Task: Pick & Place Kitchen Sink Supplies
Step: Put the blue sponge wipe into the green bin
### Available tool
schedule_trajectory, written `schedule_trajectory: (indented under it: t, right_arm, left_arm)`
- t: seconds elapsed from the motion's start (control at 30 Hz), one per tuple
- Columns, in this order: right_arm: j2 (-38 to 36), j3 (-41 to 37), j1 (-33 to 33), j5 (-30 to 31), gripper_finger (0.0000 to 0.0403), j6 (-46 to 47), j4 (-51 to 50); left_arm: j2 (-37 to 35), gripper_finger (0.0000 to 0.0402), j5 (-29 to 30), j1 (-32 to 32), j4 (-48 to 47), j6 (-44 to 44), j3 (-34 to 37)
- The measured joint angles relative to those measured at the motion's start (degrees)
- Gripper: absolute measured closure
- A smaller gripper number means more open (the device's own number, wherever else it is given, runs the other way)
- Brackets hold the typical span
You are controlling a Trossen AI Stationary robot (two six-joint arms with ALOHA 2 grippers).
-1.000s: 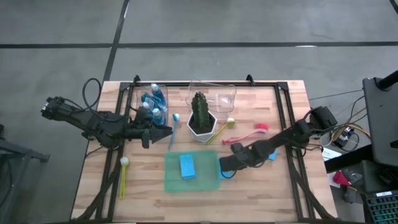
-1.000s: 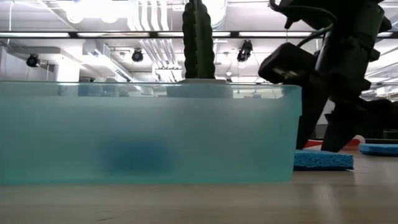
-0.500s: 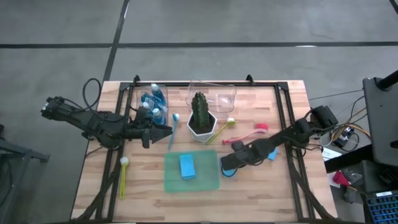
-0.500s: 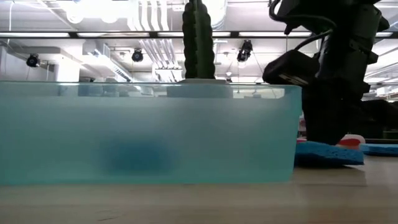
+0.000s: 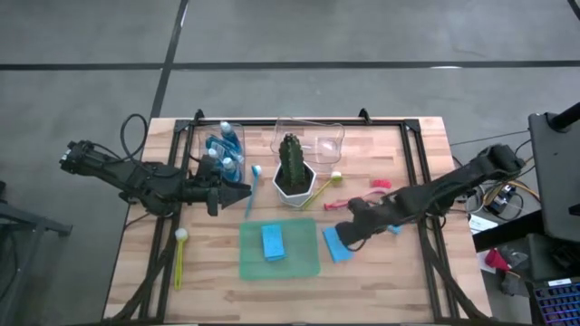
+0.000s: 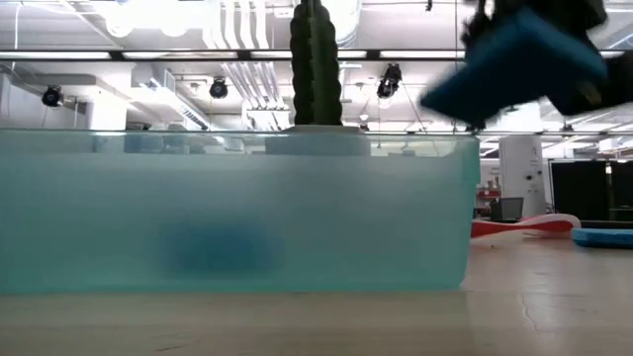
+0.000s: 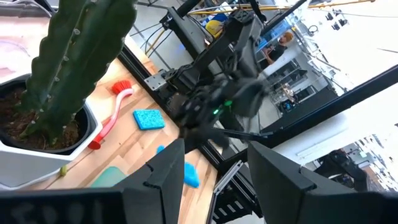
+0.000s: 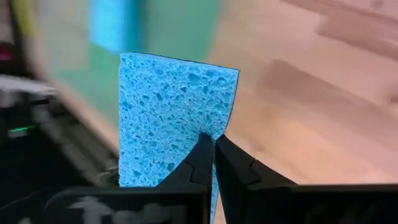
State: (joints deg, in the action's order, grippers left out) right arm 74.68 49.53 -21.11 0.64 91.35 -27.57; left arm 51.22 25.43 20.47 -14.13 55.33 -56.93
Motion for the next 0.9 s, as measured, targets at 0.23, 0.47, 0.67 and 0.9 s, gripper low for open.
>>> schedule_trajectory:
  t: [0.23,0.47,0.67,0.9]
  right_arm:
    - [-1.15,9.88,0.97,9.53,0.0394,-0.32,0.19]
    - [9.01,20.16,3.34,7.33,0.0394,-2.47,-0.08]
    - [21.79,29.04,5.97,2.25,0.0394,-7.78,-0.13]
    - [35.59,38.48,9.07,-3.87,0.0394,-12.40,-0.09]
  left_arm:
    - [0.00,0.0234,-0.01,0.02,-0.04,-0.02,0.00]
    - [0.00,0.0234,0.00,0.01,-0.03,-0.11,0.00]
    - [0.00,0.0234,0.09,0.02,-0.07,-0.66,0.00]
    - [0.00,0.0234,0.13,0.01,-0.06,-0.67,0.00]
